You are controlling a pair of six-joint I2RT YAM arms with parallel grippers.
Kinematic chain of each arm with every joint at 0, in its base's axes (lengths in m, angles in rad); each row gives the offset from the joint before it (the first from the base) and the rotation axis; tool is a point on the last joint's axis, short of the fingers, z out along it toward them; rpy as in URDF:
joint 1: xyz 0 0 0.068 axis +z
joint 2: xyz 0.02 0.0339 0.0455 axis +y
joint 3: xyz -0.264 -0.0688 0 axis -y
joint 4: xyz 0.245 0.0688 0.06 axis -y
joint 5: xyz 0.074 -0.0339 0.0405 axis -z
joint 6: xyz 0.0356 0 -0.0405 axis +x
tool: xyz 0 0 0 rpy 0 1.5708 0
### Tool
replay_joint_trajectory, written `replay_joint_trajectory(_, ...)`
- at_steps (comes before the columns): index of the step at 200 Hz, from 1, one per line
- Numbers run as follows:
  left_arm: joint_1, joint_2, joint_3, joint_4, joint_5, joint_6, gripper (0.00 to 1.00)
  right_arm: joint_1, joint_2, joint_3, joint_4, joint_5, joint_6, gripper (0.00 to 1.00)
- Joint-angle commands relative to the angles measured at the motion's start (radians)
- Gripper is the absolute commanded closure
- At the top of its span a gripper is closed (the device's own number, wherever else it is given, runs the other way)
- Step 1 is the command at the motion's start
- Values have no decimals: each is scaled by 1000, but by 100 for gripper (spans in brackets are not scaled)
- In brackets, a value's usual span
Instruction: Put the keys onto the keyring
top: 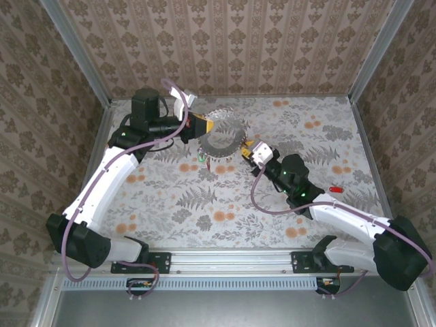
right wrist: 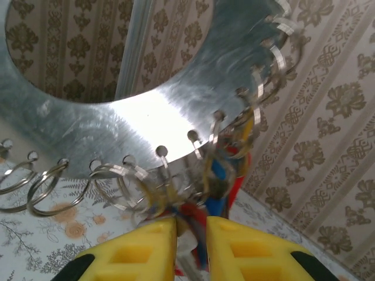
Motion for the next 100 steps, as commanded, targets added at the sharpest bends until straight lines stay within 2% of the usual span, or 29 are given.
replay_joint_trajectory(1,-3,-39,-2,58,25,-28,100,-8,-53,-25,-40,-109,12,77)
replay_joint_trajectory(50,-3,-36,9,56,14,-34,100,-22,-134,-60,-141,-190,-34,76)
replay_joint_trajectory(100,-3,-22,19,40,5,-24,100,-22,-187,-67,-146,-221,16,77)
